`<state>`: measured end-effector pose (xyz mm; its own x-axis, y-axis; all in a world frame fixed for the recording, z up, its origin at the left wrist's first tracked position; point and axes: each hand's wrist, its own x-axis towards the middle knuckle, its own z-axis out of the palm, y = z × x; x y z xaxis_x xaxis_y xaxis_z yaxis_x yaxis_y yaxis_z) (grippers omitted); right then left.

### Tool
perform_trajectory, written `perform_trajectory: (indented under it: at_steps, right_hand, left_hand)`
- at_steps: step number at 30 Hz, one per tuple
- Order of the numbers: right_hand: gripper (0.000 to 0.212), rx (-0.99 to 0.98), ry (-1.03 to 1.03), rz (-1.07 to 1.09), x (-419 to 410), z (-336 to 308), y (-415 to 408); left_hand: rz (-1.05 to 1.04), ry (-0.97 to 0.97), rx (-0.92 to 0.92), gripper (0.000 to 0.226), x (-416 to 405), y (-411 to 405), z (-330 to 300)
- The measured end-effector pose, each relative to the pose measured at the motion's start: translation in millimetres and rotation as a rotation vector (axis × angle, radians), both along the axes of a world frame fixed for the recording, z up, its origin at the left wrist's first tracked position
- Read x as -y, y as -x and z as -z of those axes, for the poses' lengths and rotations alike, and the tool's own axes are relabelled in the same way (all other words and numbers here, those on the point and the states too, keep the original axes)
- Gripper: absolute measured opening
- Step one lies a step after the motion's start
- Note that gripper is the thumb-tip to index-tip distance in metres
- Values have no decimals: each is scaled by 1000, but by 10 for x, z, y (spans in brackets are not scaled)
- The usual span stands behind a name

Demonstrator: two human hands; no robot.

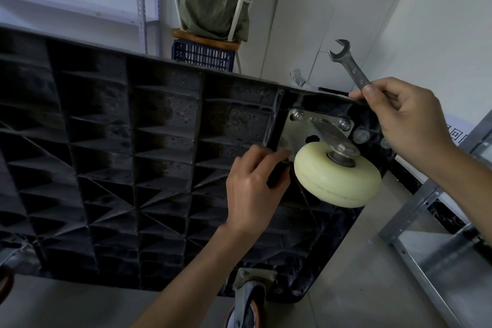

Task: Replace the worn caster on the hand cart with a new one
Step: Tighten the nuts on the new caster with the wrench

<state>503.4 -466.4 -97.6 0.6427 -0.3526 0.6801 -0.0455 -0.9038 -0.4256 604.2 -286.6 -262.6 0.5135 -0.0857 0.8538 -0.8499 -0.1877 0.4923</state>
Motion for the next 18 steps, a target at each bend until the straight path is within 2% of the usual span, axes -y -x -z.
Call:
perform_trajectory:
  at_steps: [5,8,12,15,18]
  right_hand:
    - [27,3,10,3,9,5,0]
    - [28,3,6,-3,3,4,-1]
    - [29,-9,5,-1,34,3,-13]
    - [32,6,15,2,35,11,-10]
    - [24,2,7,-14,21,11,-2]
  left_hand:
    - [-31,38,-66,23,6,47,-28]
    - [-18,38,-46,14,27,24,-18]
    - [1,31,-58,29,30,61,-3]
    - [7,85,-144,25,38,72,-21]
    - [50,90,-136,20,56,24,0]
